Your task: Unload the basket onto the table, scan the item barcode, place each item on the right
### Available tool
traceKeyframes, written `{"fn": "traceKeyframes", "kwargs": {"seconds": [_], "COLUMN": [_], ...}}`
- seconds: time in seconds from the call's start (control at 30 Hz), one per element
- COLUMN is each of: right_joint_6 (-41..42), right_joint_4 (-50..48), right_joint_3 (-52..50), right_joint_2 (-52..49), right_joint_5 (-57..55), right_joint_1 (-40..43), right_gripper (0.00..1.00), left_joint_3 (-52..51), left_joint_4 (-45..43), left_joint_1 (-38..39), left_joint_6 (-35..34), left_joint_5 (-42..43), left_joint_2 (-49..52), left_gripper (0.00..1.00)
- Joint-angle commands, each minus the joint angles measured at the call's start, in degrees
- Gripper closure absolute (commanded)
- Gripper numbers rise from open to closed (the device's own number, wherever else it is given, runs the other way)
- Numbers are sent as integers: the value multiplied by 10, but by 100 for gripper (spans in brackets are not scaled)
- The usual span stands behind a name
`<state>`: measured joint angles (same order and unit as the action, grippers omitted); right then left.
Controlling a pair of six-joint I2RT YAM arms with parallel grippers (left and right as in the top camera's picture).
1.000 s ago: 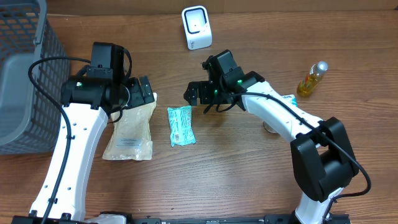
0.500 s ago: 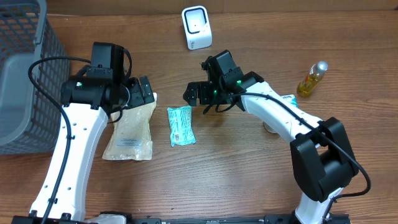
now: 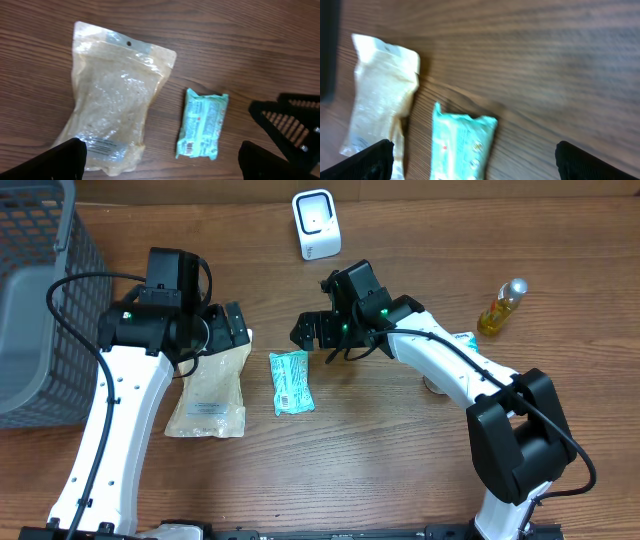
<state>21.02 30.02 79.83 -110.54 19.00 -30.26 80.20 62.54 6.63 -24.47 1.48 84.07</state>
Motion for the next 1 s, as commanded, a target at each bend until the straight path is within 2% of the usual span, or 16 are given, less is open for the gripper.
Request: {"fn": "traceKeyframes", "kwargs": {"seconds": [0.0,0.17,0.4,0.63,0.8,0.83,0.87,0.9,0.93,0.97], "right_joint_6": [3,2,0,0,0,0,0,0,0,0], "right_joint_4": [-10,18,50,-3,-7,-9,-9,-10,-10,-10], "right_joint_3": [0,0,-1,-31,-37,-37,-37,-37,-37,-37], "right_joint_2": [-1,-2,-8,-9,-9,-9,-9,-10,-10,-10], "right_joint_5": [23,28,-65,-70,-70,-70,-70,-70,-70,-70], "right_joint_1": [0,-9,-26,-26,-26,-26,-26,-26,-26,-26], "right_gripper": [0,0,0,0,0,0,0,0,0,0], "left_joint_3": [4,4,4,4,4,3,2,-5,-11,-18], "left_joint_4": [0,-19,-10,-24,-26,-26,-26,-25,-26,-27], "left_joint_1": [-2,-2,-2,-2,-2,-1,0,3,7,10], "left_joint_6": [-14,-15,-13,-9,-9,-8,-8,-9,-9,-9], "left_joint_5": [36,141,131,64,56,56,56,56,56,56], "left_joint_2": [-1,0,0,0,0,2,2,4,7,10], "left_gripper": [1,0,0,0,0,23,36,58,70,75]}}
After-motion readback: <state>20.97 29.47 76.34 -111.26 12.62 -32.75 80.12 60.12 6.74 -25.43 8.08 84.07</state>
